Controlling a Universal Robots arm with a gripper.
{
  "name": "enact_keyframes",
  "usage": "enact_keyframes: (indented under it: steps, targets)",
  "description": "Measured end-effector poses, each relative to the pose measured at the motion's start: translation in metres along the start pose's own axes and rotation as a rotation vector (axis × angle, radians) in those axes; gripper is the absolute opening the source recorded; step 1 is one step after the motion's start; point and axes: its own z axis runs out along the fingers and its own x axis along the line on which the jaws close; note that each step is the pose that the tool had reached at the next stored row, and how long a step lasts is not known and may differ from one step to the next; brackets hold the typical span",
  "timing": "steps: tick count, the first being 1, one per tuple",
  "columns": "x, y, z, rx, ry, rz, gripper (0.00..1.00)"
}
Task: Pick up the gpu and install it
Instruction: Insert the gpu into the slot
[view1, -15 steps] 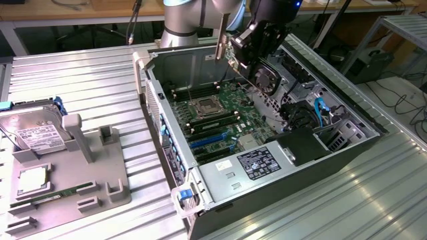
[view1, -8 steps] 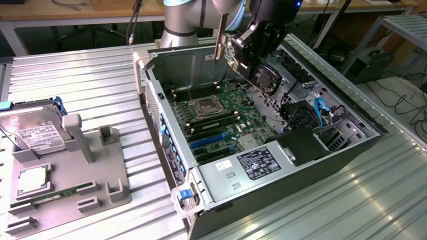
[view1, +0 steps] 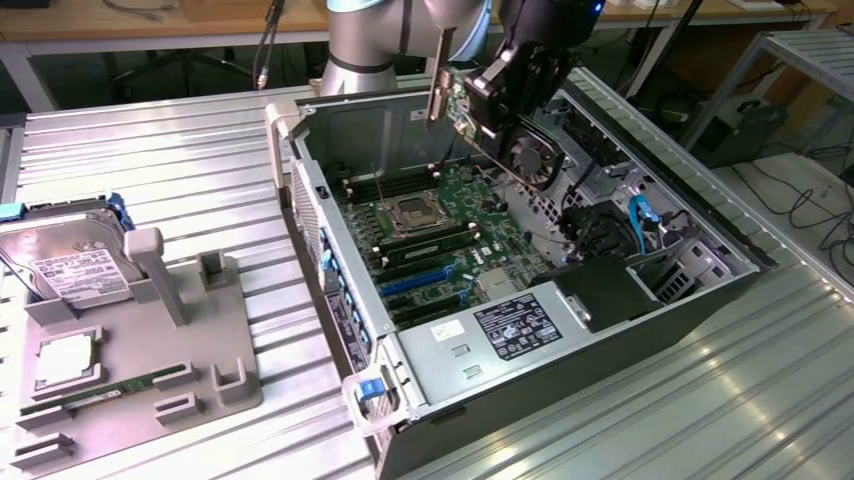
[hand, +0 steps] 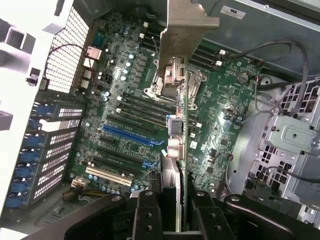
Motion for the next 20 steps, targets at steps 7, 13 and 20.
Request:
enact_keyframes:
  steps: [7, 13, 20]
  targets:
    - [0.0, 0.0, 0.0, -0.0007, 0.0006, -0.027, 0.28]
    - [0.0, -0.0001, 0.0, -0.0012, 0.0011, -0.045, 0.28]
    - [0.0, -0.0001, 0.0, -0.0018, 0.0016, -0.066, 0.28]
